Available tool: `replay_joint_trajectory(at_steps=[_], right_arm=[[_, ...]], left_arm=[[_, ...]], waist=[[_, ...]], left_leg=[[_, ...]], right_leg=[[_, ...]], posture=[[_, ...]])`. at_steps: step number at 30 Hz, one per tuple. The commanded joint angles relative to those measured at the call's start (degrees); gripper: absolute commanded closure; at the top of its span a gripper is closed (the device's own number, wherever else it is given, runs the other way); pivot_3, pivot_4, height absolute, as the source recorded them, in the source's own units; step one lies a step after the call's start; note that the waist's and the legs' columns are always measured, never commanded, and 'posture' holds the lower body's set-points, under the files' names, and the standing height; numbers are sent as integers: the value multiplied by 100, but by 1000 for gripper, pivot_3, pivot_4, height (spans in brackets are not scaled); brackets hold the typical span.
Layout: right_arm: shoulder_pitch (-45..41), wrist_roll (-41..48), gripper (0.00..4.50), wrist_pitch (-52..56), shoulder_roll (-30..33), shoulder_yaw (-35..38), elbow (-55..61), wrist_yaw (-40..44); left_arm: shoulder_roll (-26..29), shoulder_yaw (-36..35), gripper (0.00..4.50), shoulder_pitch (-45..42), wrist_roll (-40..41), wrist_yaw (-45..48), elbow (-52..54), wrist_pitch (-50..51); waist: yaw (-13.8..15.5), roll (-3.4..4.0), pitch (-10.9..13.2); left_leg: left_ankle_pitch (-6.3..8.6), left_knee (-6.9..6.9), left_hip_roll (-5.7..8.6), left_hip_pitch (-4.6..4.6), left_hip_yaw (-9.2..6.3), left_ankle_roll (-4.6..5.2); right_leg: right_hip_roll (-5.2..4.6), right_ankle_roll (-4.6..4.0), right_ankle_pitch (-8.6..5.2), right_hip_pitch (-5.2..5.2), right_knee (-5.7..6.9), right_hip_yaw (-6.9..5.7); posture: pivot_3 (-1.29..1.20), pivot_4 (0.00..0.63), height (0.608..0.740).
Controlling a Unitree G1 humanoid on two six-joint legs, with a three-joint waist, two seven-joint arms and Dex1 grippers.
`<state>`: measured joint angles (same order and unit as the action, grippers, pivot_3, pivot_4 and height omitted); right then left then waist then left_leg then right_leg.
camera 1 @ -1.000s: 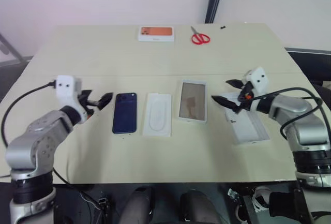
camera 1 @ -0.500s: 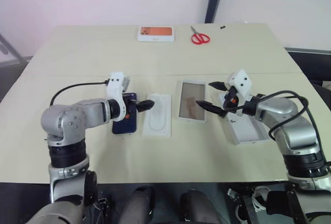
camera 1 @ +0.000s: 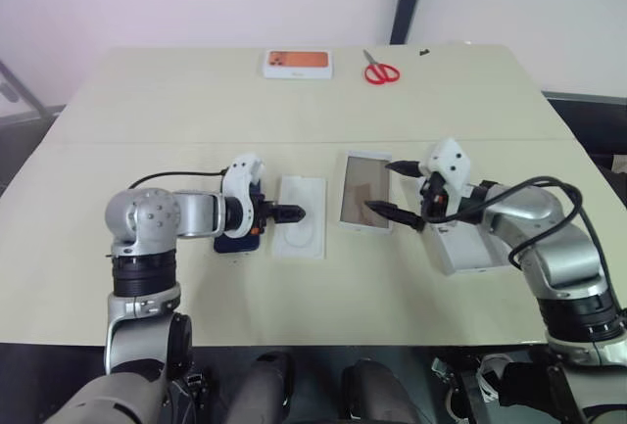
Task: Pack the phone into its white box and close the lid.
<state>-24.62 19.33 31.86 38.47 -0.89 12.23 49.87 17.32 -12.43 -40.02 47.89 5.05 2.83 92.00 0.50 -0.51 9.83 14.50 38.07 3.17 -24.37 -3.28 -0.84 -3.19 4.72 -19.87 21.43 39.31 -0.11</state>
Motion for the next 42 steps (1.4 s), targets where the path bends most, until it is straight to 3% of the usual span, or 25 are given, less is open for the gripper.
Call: replay_joint_trajectory(at_steps=[1,8,16,24,32,42], right_arm=[[0,41,0,-65,51,56,272,0],[84,59,0,-25,73,58,380,-26],[81,47,0,-36,85,47,357,-20],[-45,-51,0,-186,142,28,88,42],[-212,-299,0,-541,228,148,-580,-18],[133,-315,0,-603,542,412,-491,-48]], left_arm=[[2,74,880,-85,139,-80,-148,50],[22,20,4394,-89,50,-212,-166,50],[102,-543,4458,-121,46,-323,-236,50],[61,-1943,4458,-892,609,-308,-987,50],[-626,-1162,4458,-1573,208,-310,-1485,13],[-1511,-673,4458,-2018,-770,-293,-2815,-1036]], waist=[[1,0,0],[5,-1,0],[-24,-1,0],[14,-8,4],[15,-10,4],[-9,-11,4]], left_leg=[[0,0,0,0,0,0],[0,0,0,0,0,0],[-1,-1,0,0,-1,-2],[-1,1,0,-1,-1,-3],[-1,5,5,-2,-1,-3],[-3,-1,4,-2,0,-5]], right_leg=[[0,0,0,0,0,0],[0,0,0,0,0,0],[1,0,0,2,1,0],[0,0,0,2,1,-1],[-2,1,1,-1,0,-3],[-1,1,1,2,1,-2]], posture=[[0,150,740],[0,150,740],[0,150,740],[0,150,740],[0,150,740],[0,150,740]])
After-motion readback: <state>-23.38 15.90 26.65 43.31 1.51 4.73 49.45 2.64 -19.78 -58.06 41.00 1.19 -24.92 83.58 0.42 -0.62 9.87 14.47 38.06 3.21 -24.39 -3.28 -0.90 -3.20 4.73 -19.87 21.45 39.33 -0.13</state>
